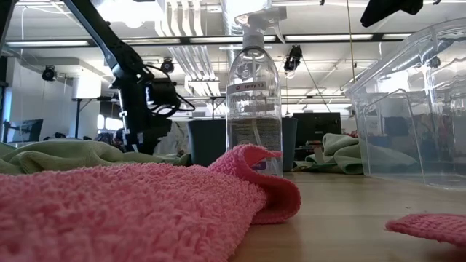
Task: Sort microfiber towel by color & place in baskets
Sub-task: Put the green microfiber towel into the blue bin
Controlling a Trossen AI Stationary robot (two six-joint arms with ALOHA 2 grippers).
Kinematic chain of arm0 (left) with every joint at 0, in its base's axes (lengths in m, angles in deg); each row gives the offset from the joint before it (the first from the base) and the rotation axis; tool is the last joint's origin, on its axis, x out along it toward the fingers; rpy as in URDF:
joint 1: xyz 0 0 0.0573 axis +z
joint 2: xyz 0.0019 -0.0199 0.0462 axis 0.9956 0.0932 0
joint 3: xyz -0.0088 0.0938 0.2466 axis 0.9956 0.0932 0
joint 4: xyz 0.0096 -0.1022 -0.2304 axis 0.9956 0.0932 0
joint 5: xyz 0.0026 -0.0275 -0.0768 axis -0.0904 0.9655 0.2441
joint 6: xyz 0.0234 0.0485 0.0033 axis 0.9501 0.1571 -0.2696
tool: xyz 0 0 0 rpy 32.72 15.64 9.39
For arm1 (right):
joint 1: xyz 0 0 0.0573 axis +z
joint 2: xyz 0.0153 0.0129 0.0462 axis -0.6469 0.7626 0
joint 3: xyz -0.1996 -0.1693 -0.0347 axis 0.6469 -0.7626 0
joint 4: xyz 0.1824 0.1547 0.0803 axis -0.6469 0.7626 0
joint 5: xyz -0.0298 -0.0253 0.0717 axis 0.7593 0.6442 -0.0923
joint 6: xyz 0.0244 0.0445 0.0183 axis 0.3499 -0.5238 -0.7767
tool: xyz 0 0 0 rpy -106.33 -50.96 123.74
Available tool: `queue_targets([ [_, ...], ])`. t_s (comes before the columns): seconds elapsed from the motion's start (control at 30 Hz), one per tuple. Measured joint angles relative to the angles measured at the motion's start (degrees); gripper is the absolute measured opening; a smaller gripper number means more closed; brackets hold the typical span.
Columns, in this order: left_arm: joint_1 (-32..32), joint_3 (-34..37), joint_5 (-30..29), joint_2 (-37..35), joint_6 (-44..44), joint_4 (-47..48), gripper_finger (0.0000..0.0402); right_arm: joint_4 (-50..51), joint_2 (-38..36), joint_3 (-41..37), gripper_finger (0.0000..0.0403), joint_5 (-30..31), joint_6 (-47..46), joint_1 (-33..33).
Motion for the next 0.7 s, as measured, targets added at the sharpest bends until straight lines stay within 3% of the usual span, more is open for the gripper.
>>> queue_targets([
  [0.57,-0.01,2.79,-1.25,-0.53,-3.25,-2.86,0.0151,0.00,0.00,0.00,0.0063,0.01,0.04,0.00],
  [0.7,-0.02,2.79,-1.66,-0.53,-3.98,-3.29,0.0129,0.00,0.00,0.00,0.0063,-0.01,0.04,0.01],
])
